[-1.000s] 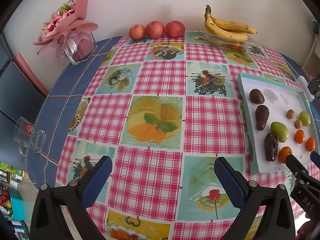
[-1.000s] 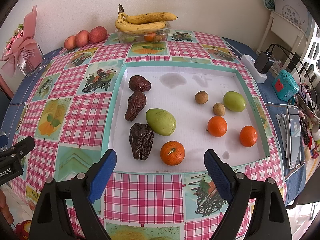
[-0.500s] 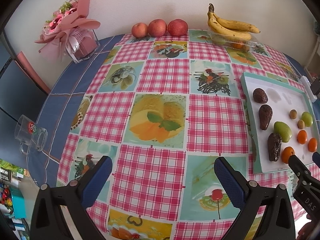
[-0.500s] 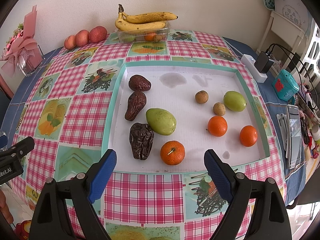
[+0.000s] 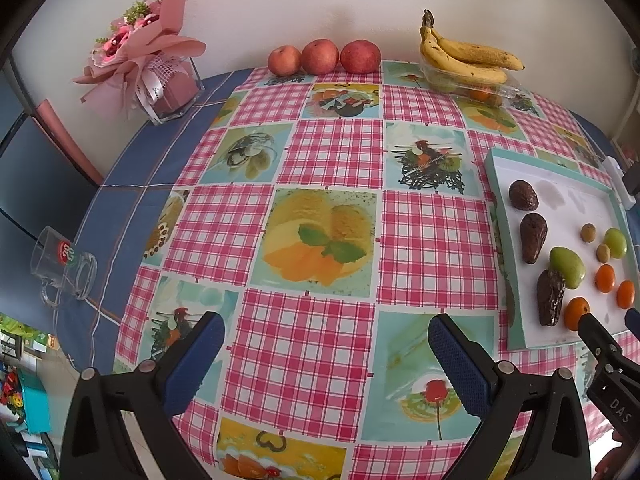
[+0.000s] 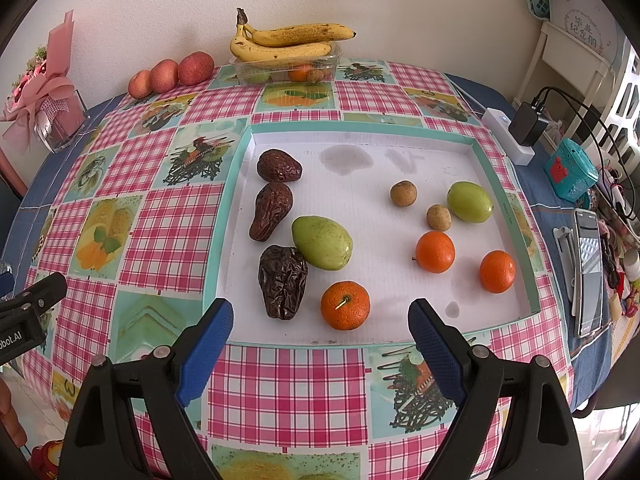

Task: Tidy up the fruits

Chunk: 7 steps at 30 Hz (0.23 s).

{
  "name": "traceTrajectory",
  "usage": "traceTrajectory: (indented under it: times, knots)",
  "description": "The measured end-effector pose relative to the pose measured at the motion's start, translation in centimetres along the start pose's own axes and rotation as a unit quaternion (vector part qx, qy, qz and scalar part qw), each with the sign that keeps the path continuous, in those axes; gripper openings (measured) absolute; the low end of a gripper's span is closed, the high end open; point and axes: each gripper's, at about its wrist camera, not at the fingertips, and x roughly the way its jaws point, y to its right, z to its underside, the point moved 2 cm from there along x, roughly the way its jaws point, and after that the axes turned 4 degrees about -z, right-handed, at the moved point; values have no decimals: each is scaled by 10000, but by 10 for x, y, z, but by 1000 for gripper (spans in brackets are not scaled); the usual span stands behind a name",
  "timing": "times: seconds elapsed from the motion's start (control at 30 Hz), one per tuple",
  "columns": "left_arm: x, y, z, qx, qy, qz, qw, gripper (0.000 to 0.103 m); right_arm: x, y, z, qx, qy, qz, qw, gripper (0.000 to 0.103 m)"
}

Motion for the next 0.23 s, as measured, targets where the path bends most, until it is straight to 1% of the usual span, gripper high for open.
traceTrajectory:
  times: [0.23]
  knots:
    - [1, -1, 0, 5, -2, 9, 10000, 103, 0, 0, 0, -1, -2, 2, 10000, 90]
